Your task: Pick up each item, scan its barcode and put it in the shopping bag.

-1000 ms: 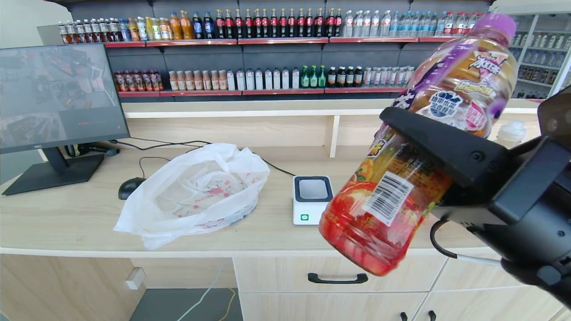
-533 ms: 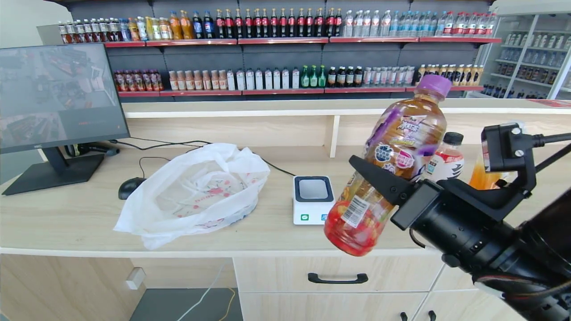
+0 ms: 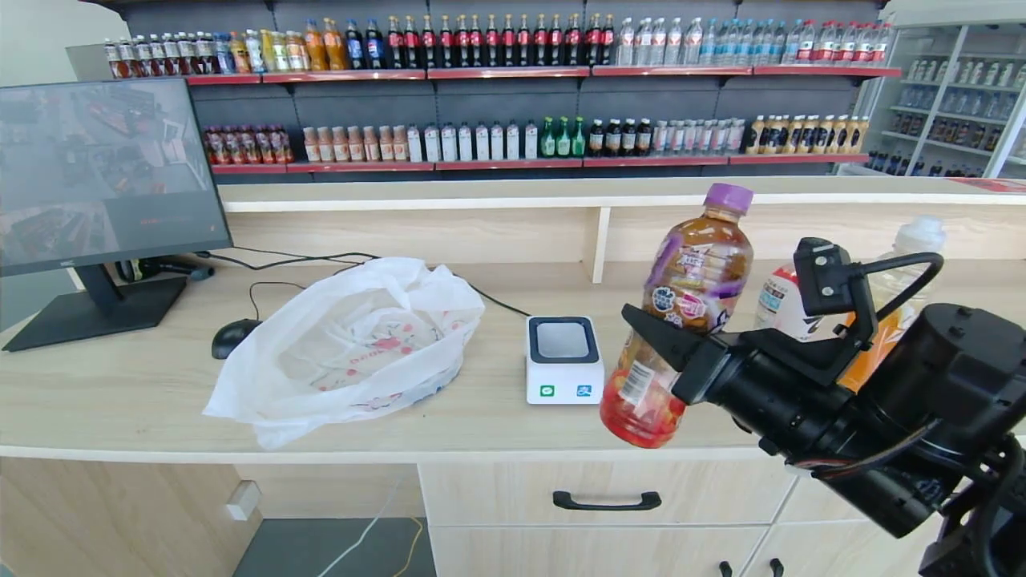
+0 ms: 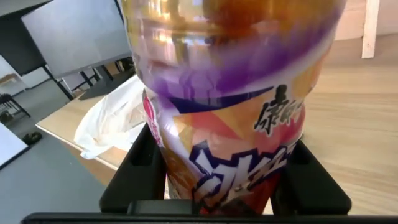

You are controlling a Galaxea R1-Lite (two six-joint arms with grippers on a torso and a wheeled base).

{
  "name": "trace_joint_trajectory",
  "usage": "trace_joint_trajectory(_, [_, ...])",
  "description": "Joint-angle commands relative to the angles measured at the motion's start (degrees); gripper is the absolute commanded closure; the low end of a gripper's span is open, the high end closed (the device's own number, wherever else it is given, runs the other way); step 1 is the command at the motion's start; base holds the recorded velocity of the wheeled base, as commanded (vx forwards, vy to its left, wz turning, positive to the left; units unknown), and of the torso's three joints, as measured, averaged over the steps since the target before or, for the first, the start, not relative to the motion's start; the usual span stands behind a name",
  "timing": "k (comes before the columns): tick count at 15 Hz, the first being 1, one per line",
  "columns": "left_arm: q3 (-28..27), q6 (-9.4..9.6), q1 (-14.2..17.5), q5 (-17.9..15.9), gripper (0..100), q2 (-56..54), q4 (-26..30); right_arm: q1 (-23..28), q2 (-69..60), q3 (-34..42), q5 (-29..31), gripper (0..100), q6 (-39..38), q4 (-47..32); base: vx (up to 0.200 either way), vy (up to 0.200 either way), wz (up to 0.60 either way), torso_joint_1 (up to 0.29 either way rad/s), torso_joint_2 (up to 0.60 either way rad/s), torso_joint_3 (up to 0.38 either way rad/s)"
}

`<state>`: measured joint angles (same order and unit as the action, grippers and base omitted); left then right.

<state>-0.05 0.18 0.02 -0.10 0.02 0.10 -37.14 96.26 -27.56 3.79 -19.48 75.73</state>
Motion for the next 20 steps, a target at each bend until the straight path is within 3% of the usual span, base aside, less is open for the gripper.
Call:
trace_joint_trajectory(1, [-0.04, -0.01, -0.02, 0.01, 0, -0.02, -0.01, 0.67, -1.69, 0.67, -0.36, 100, 1.55, -1.55, 0.0, 0.0, 0.0, 0.0, 0.0, 0.0])
trace_joint_trajectory(3, [0.05, -0.01, 0.06, 0.01, 0, -0.02, -0.01, 1.72, -2.48, 2.6, -2.03, 100, 1.99, -2.95, 0.0, 0.0, 0.0, 0.0, 0.0, 0.0])
trace_joint_trajectory(4, [0.05, -0.01, -0.02, 0.01, 0, -0.02, -0.01, 5.42, -2.21, 3.66, -6.08, 100, 7.26, -3.13, 0.0, 0.0, 0.0, 0.0, 0.0, 0.0])
trace_joint_trajectory(7, [-0.04, -0.01, -0.02, 0.01, 0, -0.02, -0.01, 9.9, -1.95, 3.39, -8.71, 100, 15.26, -4.1, 0.0, 0.0, 0.0, 0.0, 0.0, 0.0])
trace_joint_trajectory(12, [-0.04, -0.01, -0.02, 0.01, 0, -0.02, -0.01, 9.81, -2.13, 3.74, 2.45, 100, 16.84, -4.8, 0.0, 0.0, 0.0, 0.0, 0.0, 0.0])
trace_joint_trajectory(16, [0.05, -0.01, 0.06, 0.01, 0, -0.02, -0.01, 11.57, -5.55, 5.68, 2.45, 100, 17.37, -4.71, 0.0, 0.0, 0.0, 0.0, 0.0, 0.0])
trace_joint_trajectory(20, [-0.04, -0.01, -0.02, 0.01, 0, -0.02, -0.01, 10.25, -6.52, 2.6, 5.26, 100, 24.84, -4.8, 0.0, 0.0, 0.0, 0.0, 0.0, 0.0])
